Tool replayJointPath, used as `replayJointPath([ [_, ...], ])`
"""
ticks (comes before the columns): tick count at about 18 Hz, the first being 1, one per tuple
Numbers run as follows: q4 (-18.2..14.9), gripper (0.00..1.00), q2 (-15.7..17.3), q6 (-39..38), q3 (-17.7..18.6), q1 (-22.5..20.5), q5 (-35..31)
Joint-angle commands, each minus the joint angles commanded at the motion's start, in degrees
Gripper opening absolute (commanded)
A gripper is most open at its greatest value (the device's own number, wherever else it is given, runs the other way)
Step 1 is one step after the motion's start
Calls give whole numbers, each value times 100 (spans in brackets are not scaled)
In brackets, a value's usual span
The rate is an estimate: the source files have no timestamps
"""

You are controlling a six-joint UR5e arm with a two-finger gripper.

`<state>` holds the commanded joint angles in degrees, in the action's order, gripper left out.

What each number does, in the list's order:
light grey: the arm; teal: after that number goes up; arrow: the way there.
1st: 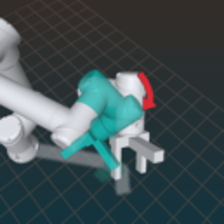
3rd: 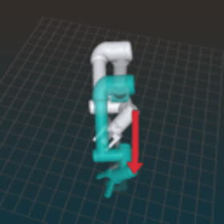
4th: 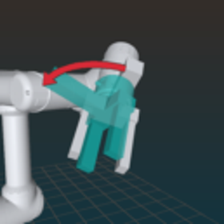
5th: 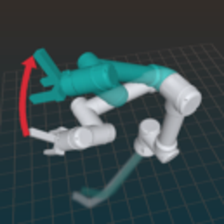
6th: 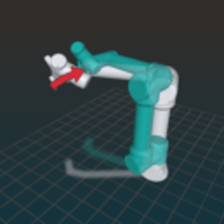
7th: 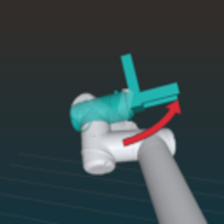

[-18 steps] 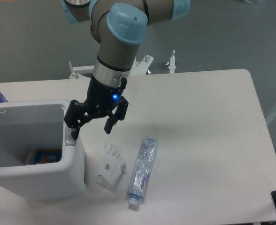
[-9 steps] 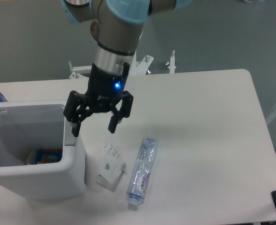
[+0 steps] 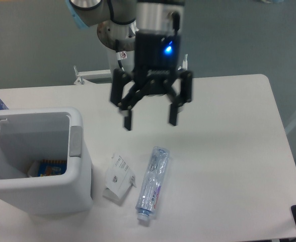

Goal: Open the trash can

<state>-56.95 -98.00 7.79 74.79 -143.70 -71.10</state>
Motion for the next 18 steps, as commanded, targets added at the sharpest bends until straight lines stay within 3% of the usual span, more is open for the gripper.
replayJointPath([
  [5, -26, 100, 53, 1117, 44, -229, -658],
  [9, -228, 100, 62, 2776, 202, -334, -1300],
  [13, -773, 100, 219, 4604, 342, -808, -1318],
  [18, -861, 100, 492, 6303, 755, -1459, -1257],
])
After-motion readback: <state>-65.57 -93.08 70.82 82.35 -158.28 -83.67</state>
